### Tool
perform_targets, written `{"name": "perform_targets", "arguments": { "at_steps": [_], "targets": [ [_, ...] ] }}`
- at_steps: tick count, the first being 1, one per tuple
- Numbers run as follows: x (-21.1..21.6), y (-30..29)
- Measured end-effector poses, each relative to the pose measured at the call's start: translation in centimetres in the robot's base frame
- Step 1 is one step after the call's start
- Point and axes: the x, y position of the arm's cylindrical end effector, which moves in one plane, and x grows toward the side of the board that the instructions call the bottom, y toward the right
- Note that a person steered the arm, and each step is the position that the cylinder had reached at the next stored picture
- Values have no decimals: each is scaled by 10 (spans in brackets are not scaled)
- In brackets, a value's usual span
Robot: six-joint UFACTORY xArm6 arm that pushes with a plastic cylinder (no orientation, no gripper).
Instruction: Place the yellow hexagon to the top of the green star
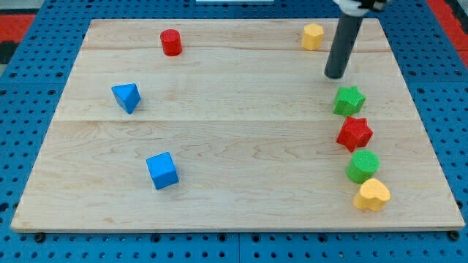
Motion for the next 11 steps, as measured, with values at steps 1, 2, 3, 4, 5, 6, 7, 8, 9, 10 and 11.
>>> {"name": "perform_targets", "arguments": {
  "at_steps": [1,2,3,4,5,6,7,8,9,10,11],
  "targets": [
    [-51,32],
    [-94,40],
    [-118,-4],
    [-122,-63],
    [-103,-56],
    [-79,-43],
    [-93,-30],
    [-94,3],
    [-74,7],
    [-58,7],
    [-69,4]
  ]
}}
